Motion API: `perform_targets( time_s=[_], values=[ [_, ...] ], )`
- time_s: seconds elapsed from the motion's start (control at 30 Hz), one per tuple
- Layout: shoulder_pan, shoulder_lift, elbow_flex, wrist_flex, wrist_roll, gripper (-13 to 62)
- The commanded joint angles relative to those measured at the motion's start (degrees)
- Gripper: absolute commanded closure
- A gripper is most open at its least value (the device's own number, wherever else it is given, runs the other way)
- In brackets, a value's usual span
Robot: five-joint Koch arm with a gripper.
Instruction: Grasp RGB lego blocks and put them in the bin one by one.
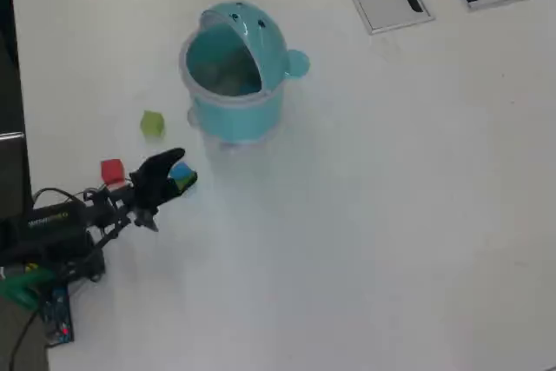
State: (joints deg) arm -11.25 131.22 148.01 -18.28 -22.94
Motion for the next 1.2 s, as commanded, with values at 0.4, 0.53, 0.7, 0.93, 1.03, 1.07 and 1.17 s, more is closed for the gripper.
perform_targets(
  time_s=[0.4, 0.53, 0.7, 0.93, 1.03, 1.07, 1.17],
  values=[
    [-14.4, 4.6, -21.7, 30.5, -12.1, 17.8],
    [-18.8, 4.7, -21.8, 37.8, -15.0, 15.6],
    [-25.5, 4.7, -24.4, 41.4, -25.0, 16.0],
    [-36.9, 4.7, -30.2, 57.2, -39.1, 16.2],
    [-40.3, 4.6, -31.2, 59.2, -44.5, 16.3],
    [-41.5, 4.6, -31.3, 59.9, -46.8, 16.3],
    [-44.8, 4.6, -30.8, 62.9, -54.3, 16.3]
  ],
)
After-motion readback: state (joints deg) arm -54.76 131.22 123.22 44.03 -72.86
